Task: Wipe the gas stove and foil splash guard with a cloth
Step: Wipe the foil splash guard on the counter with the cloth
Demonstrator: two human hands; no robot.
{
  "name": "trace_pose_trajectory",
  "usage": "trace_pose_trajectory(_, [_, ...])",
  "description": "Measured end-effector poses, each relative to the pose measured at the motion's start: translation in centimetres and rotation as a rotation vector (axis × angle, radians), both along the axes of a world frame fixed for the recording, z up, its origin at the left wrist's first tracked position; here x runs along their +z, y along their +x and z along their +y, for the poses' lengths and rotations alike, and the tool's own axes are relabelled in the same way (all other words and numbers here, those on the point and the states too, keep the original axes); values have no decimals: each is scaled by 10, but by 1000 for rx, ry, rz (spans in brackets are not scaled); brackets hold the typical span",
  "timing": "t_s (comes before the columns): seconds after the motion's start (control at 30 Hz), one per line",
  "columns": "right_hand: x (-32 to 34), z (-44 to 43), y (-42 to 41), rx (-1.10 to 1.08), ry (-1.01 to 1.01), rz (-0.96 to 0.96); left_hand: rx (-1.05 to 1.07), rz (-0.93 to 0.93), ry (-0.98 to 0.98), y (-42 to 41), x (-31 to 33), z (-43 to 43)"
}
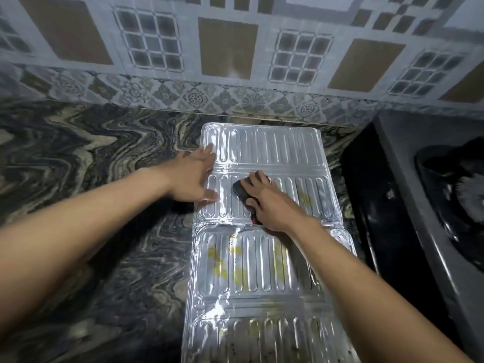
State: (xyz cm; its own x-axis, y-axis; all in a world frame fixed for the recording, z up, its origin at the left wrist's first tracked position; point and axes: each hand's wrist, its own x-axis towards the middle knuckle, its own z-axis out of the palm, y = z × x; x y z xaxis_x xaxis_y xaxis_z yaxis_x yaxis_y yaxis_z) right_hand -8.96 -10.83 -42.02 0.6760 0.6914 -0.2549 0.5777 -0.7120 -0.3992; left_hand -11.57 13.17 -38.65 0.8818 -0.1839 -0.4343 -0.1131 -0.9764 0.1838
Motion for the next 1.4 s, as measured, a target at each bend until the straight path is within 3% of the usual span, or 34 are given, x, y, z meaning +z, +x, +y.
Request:
trace_pose_trajectory(0.07, [-3, 4, -1, -15, -11, -67, -6, 40, -37, -23, -5, -12])
trace_pose_trajectory(0.17, [-4, 5, -3, -11, 56, -58, -56, 90, 69, -45, -17, -18])
trace_pose_trajectory(0.5, [-12, -63, 34, -209, -51, -101, -11, 103, 42, -44, -26, -15])
trace_pose_trajectory(0.73, [-12, -84, 39, -208, -25, -210, 27, 122, 58, -43, -26, -17])
trace_pose_trajectory(0.93, [38, -90, 49, -4, -334, -120, 34, 135, 90, -41, -22, -19])
trace_pose_trajectory(1.07, [60, -93, 24, -43, -514, -30, 23, 137, 91, -41, -21, -19])
trace_pose_trajectory(1.13, [61, -99, 6, -139, -468, 10, 15, 138, 94, -40, -18, -20])
trace_pose_trajectory(1.27, [55, -114, -33, -286, -308, -153, 10, 131, 95, -41, -18, -21])
trace_pose_trajectory(1.4, [14, -109, -87, -365, -150, -154, 8, 114, 87, -41, -19, -20])
